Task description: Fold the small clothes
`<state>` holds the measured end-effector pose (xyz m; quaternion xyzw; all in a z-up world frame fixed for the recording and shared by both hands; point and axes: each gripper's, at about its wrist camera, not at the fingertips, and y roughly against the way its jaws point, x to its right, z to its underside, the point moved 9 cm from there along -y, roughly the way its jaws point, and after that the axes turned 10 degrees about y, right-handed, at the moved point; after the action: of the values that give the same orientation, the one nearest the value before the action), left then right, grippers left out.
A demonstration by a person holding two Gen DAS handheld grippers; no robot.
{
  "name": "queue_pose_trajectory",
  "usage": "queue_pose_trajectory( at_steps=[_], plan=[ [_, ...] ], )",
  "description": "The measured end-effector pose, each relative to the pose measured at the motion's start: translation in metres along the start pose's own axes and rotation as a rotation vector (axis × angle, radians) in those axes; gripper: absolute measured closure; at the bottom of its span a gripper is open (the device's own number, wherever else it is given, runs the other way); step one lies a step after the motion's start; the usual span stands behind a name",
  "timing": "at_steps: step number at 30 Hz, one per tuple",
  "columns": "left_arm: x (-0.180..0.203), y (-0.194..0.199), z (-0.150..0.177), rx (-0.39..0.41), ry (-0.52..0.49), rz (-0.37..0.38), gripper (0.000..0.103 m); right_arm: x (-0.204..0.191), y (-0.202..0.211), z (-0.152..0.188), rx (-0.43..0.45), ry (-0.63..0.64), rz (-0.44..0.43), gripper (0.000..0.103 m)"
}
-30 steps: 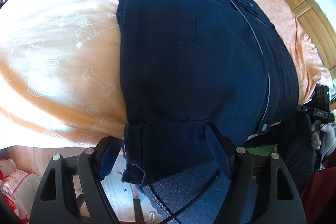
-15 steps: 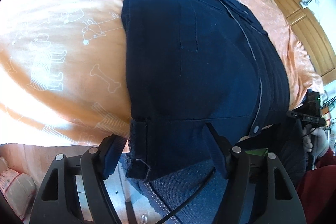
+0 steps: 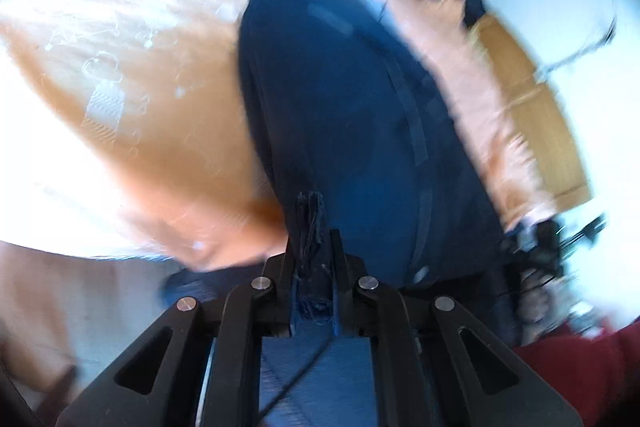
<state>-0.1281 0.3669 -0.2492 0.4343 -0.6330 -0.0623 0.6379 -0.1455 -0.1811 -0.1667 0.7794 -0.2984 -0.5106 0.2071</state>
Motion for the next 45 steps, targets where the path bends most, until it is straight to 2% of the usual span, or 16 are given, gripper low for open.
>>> queue_pose_trajectory(
  at_steps=[3, 5, 11, 19, 24, 27, 29, 30, 31, 33, 35, 36, 37, 38, 41, 45],
  plan=[
    [0.019, 0.015, -0.019, 0.058, 0.025, 0.107, 0.093, -0.015, 0.020, -0.031, 0.084, 0.001, -0.039, 0.088],
    [0.033, 0.022, -0.034, 0.083, 0.022, 0.158, 0.093, -0.022, 0.031, -0.054, 0.143, 0.000, -0.068, 0.095],
    [0.082, 0.034, -0.118, 0.174, 0.010, 0.296, 0.093, -0.031, 0.032, -0.138, 0.247, 0.041, -0.055, 0.095],
    [0.147, -0.014, -0.260, 0.227, -0.064, 0.263, 0.091, 0.011, -0.007, -0.286, 0.271, 0.048, -0.007, 0.095],
    [0.149, -0.104, -0.339, 0.181, -0.046, 0.183, 0.086, 0.074, -0.067, -0.354, 0.202, 0.000, 0.050, 0.095],
    [0.107, -0.184, -0.381, 0.110, 0.009, 0.080, 0.077, 0.129, -0.120, -0.376, 0.101, -0.024, 0.107, 0.090],
    [0.061, -0.233, -0.392, 0.066, 0.049, -0.064, 0.076, 0.159, -0.154, -0.376, 0.023, -0.014, 0.203, 0.084],
    [0.053, -0.251, -0.395, 0.042, 0.066, -0.086, 0.071, 0.171, -0.165, -0.375, 0.007, -0.041, 0.228, 0.084],
    [0.039, -0.268, -0.398, 0.013, 0.105, -0.073, 0.072, 0.175, -0.170, -0.374, 0.015, -0.054, 0.223, 0.083],
    [0.046, -0.261, -0.405, 0.043, 0.120, -0.019, 0.068, 0.171, -0.169, -0.377, 0.048, -0.035, 0.204, 0.077],
    [0.067, -0.238, -0.413, 0.100, 0.072, 0.046, 0.053, 0.164, -0.168, -0.380, 0.077, -0.005, 0.175, 0.065],
    [0.073, -0.229, -0.414, 0.128, 0.053, 0.059, 0.037, 0.163, -0.167, -0.382, 0.092, 0.006, 0.181, 0.065],
    [0.079, -0.215, -0.418, 0.181, 0.029, 0.049, 0.020, 0.161, -0.167, -0.384, 0.105, 0.016, 0.185, 0.064],
    [0.081, -0.203, -0.421, 0.226, 0.010, 0.018, 0.015, 0.161, -0.168, -0.385, 0.115, 0.014, 0.185, 0.061],
    [0.085, -0.193, -0.418, 0.253, -0.028, -0.048, 0.013, 0.160, -0.172, -0.390, 0.119, -0.026, 0.156, 0.042],
    [0.110, -0.192, -0.381, 0.195, -0.128, -0.036, 0.013, 0.142, -0.142, -0.402, 0.183, 0.032, 0.194, 0.038]
  ],
)
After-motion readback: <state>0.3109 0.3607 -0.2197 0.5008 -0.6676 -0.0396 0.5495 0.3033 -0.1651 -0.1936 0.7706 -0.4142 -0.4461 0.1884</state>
